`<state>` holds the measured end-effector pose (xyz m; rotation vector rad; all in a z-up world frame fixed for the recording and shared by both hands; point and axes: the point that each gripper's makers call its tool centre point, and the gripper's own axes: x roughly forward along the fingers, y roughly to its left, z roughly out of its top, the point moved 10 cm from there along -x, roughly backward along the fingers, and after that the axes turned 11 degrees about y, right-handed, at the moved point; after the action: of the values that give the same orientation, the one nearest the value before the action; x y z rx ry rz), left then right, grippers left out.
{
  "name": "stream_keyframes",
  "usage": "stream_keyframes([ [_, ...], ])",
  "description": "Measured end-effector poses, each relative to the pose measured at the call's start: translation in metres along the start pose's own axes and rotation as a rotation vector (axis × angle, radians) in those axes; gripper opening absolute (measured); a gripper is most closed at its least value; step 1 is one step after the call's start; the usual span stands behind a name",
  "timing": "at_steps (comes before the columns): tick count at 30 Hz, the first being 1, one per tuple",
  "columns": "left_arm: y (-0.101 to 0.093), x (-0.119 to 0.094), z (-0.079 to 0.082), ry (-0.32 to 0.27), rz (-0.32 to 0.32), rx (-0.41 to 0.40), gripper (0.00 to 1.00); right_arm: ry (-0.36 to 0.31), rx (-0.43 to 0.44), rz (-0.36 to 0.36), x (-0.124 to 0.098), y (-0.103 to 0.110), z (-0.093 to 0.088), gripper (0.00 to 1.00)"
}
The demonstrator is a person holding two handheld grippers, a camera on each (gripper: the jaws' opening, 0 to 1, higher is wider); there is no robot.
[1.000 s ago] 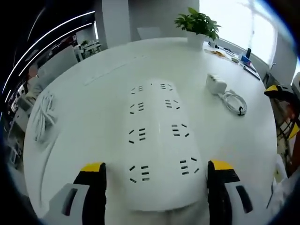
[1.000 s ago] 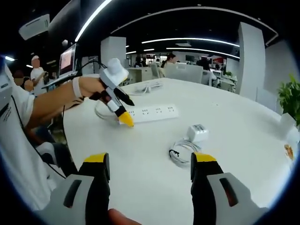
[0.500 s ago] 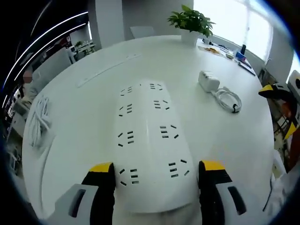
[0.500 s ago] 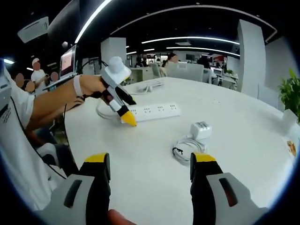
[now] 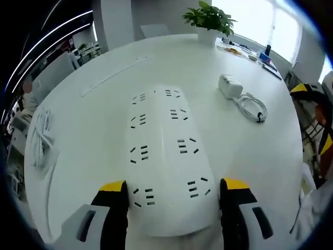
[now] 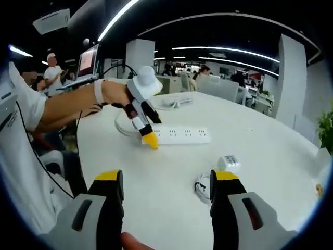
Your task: Straighten the power strip on the desk, plug the charger into it
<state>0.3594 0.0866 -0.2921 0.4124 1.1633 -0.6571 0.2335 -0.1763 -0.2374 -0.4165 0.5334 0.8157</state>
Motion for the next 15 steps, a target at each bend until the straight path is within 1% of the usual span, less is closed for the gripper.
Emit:
stream_keyframes([
  [4,0.001,0.000,0.000,-0.005,-0.003,0.009,0.72,-0.021,-0.058,0.064,0.014,-0.003,0.016,0.66],
  [5,0.001,0.000,0.000,-0.008,-0.003,0.008,0.72,-0.024,-0.085,0.075,0.017,-0.004,0.019,0.66],
  [6,0.001,0.000,-0.001,-0.010,-0.003,0.008,0.72,-0.023,-0.139,0.089,0.023,-0.006,0.025,0.66],
  [8,0.001,0.000,-0.001,-0.012,-0.003,0.009,0.72,-0.022,-0.200,0.086,0.030,-0.011,0.031,0.67],
  [10,0.000,0.000,-0.001,-0.010,-0.003,0.010,0.72,-0.008,-0.264,0.078,0.039,-0.020,0.036,0.68],
  [12,0.001,0.000,-0.001,-0.011,-0.003,0.011,0.72,0.025,-0.318,0.058,0.049,-0.031,0.040,0.68],
  [15,0.000,0.000,-0.001,-0.021,-0.003,0.010,0.72,0.066,-0.390,0.069,0.060,-0.040,0.044,0.69],
])
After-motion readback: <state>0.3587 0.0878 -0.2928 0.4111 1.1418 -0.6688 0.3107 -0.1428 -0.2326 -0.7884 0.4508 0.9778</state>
